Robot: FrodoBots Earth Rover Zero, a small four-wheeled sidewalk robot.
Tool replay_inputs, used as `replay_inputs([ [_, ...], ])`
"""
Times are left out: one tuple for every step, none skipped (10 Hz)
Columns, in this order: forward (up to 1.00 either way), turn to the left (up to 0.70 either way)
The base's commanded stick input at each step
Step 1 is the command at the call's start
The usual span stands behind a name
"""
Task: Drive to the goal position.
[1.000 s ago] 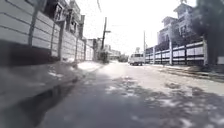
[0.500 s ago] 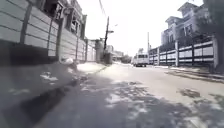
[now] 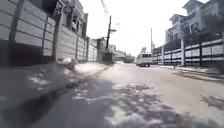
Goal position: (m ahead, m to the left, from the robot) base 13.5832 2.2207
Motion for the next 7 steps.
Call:
replay_inputs([
  [1.00, -0.40],
  [1.00, -0.40],
  [1.00, -0.03],
  [1.00, -0.01],
  [1.00, 0.00],
  [1.00, 0.00],
  [1.00, 0.00],
])
